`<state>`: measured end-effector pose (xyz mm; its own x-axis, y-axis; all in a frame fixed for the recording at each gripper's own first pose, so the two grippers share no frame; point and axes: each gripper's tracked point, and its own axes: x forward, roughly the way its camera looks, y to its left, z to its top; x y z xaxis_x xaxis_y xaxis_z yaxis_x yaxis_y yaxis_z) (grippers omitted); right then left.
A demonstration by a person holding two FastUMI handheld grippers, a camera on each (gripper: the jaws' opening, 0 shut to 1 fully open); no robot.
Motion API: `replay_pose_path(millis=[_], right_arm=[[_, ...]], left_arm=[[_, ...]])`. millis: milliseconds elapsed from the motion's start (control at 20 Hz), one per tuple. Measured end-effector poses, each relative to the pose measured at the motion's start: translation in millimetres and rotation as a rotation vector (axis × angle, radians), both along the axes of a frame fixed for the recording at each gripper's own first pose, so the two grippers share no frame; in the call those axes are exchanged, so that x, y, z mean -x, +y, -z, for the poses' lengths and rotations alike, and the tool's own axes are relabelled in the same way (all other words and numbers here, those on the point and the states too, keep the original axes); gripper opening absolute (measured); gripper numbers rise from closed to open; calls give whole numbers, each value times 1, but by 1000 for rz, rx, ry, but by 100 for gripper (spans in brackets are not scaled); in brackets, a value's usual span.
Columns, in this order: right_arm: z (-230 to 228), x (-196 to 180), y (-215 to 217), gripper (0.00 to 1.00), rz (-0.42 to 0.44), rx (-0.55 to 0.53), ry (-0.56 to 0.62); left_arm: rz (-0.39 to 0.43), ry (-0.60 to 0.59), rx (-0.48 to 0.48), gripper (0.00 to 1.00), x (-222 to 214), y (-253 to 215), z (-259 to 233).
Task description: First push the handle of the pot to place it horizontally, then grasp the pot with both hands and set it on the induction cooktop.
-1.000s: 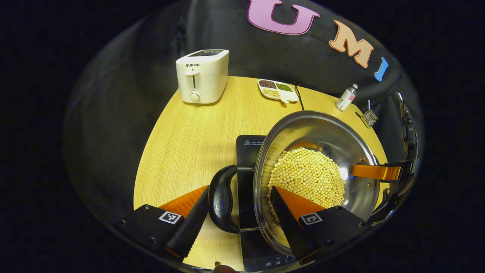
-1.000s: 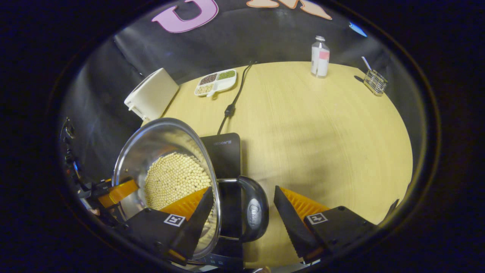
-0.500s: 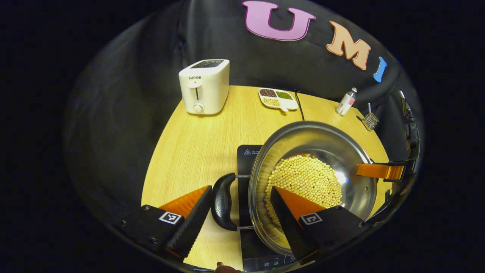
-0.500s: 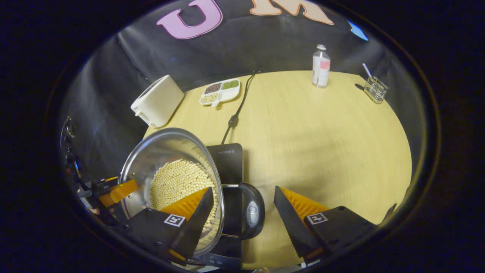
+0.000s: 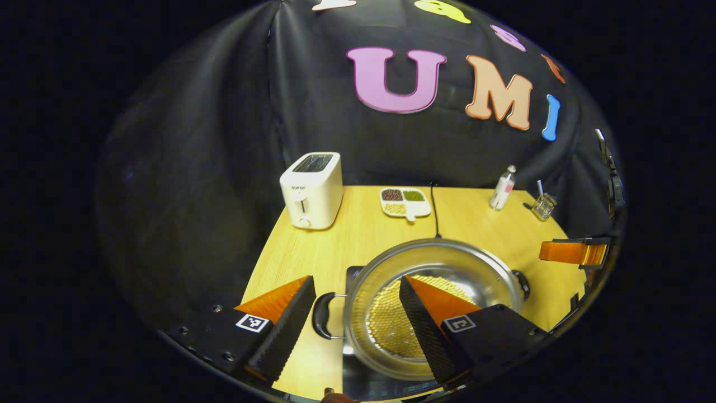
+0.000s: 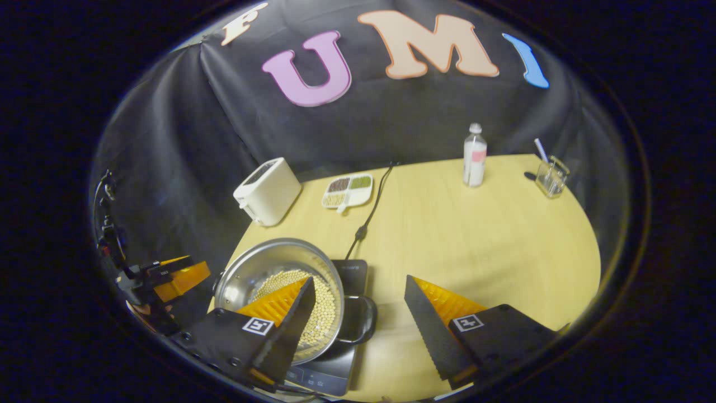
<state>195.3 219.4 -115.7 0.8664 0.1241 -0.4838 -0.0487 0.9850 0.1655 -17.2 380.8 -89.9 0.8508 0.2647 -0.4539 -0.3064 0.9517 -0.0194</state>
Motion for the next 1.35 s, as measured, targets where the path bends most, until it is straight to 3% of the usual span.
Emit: replay_pose_path(millis=[300,450,500,600,850,1000,1050,1100,1250,1300,1350], right_arm=[[-86,30,-42,100,-66,-33,-221],[-123,46,-70,100,-107,-59,-331],[-134,53,-81,94,-115,-69,-368],[-152,64,-105,93,-131,-59,-443],[-182,98,-156,93,-140,5,-580],[-187,113,-178,93,-157,-2,-596],[-187,117,-185,93,-157,-13,-596],[-188,121,-191,99,-155,-29,-596],[-193,126,-205,99,-132,-67,-606],[-195,128,-208,93,-125,-70,-610],[-198,129,-210,93,-122,-71,-618]], left_arm=[[67,-204,-47,97,-13,-99,-87],[137,-392,-60,94,-22,-167,-137],[143,-434,-56,97,-24,-188,-149],[137,-487,-56,96,-32,-223,-160],[163,-575,-58,94,-38,-302,-179],[184,-583,-51,99,-37,-339,-182],[185,-586,-69,96,-35,-346,-184],[183,-581,-87,96,-35,-350,-183],[189,-568,-110,93,-34,-364,-183],[192,-565,-110,96,-34,-366,-182],[194,-557,-111,96,-35,-367,-181]])
